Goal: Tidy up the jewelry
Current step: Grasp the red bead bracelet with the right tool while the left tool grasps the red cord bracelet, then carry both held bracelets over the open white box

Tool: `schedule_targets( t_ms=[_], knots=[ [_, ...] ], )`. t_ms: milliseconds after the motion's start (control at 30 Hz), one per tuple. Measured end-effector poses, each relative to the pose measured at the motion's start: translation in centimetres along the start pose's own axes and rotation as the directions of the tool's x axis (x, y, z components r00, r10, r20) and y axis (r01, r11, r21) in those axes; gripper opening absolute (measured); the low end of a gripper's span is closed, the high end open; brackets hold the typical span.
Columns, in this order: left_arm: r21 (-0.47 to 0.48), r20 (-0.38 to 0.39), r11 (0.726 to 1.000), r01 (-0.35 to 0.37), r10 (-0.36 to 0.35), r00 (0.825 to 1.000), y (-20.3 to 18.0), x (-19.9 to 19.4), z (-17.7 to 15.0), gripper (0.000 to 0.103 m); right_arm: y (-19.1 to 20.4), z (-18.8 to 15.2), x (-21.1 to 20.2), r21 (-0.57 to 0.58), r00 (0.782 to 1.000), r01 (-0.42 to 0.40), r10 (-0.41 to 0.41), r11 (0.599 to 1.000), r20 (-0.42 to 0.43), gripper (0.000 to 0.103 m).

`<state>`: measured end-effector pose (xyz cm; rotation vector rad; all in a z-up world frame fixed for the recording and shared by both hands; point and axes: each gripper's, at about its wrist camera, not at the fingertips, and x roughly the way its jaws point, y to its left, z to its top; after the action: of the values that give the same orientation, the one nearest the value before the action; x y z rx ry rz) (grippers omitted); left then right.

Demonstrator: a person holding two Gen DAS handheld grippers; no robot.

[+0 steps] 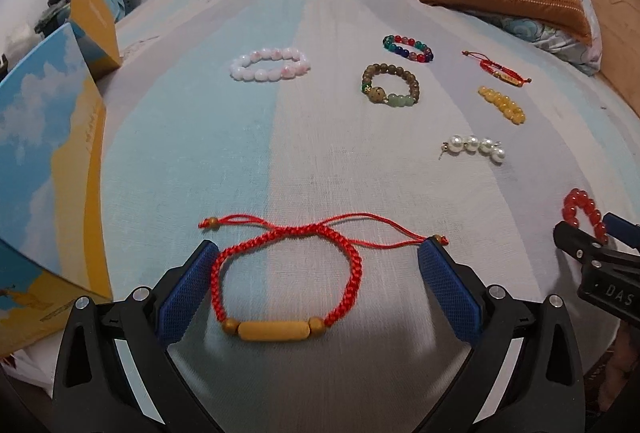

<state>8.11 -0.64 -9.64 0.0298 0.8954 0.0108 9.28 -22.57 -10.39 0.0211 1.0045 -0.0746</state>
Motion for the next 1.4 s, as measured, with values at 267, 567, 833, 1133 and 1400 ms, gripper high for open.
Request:
schedule_targets(
  t_ms=[267, 567, 833, 1133, 1400],
  knots=[
    [-0.005, -0.001, 0.999, 0.038, -0.038, 0.999, 0.1, -0.2, -0.1, 0.074, -0.1, -0.2, -0.2, 0.001, 1.000, -0.028, 0.028, 1.000, -0.005, 0.059],
    [0.005, -0.013, 0.997, 0.078, -0.078, 0.997, 0.2, -1.1, -0.2, 0.007, 0.0, -0.3, -0.9, -0.002, 0.998, -0.063, 0.063, 0.998, 0.018, 0.025],
    [0.016, 0.009, 0.997, 0.076, -0.076, 0.997, 0.0, -1.7, -0.2, 0.006, -0.1, -0.3, -1.3, 0.006, 0.997, -0.074, 0.074, 0.997, 0.033, 0.024],
    [-0.002, 0.028, 0.995, 0.103, -0.103, 0.994, 0.6, -2.3, -0.4, 0.006, -0.7, 0.0, -2.1, 0.010, 0.995, -0.060, 0.059, 0.998, 0.076, 0.013],
    [-0.018, 0.013, 0.997, 0.079, -0.079, 0.997, 0.9, -2.5, -0.4, 0.005, -2.5, -0.1, -2.5, 0.078, 0.989, -0.130, 0.125, 0.988, 0.076, 0.013]
  ],
)
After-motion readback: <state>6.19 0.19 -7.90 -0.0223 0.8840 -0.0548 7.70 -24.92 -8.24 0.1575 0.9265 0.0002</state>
